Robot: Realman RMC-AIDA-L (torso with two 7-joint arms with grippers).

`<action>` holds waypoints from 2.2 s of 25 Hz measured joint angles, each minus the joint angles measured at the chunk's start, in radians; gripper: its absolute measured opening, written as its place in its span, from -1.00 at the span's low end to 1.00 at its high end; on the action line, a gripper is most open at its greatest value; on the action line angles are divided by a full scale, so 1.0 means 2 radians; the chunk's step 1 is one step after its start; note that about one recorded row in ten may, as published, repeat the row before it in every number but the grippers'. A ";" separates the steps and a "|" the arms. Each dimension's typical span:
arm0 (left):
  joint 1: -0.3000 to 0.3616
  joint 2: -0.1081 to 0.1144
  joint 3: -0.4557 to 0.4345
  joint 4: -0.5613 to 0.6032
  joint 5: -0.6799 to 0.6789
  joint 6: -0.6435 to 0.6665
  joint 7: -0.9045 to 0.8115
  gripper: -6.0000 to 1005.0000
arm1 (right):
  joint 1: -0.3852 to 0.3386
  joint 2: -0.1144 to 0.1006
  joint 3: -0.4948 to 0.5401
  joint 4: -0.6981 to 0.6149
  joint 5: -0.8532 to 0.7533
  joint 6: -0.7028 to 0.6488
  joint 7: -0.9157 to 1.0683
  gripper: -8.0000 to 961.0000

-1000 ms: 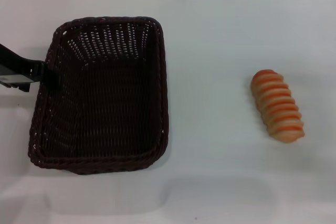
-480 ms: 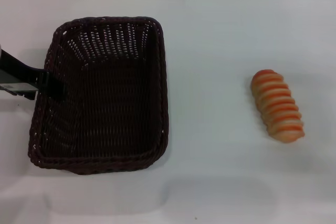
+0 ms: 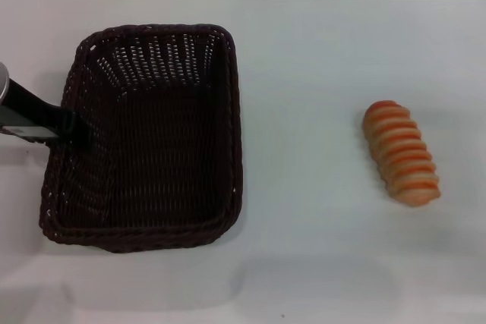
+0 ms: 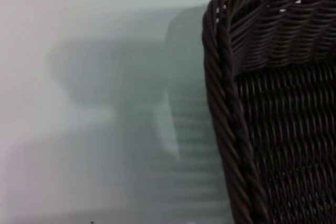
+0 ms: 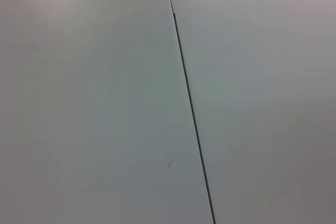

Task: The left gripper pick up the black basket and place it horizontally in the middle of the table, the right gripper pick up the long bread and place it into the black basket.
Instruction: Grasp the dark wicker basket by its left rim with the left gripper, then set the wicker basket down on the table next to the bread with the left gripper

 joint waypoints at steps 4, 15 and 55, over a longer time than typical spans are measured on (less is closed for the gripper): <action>0.001 0.000 0.011 -0.003 0.003 0.002 0.004 0.03 | -0.002 0.000 0.000 0.000 0.000 0.000 0.000 0.39; -0.002 0.001 0.031 -0.012 0.004 0.005 0.012 -0.49 | -0.008 0.001 0.002 0.000 0.000 0.000 0.005 0.39; -0.171 0.053 -0.077 0.077 -0.228 -0.107 0.469 -0.58 | -0.076 0.003 0.002 0.007 0.003 -0.003 0.018 0.39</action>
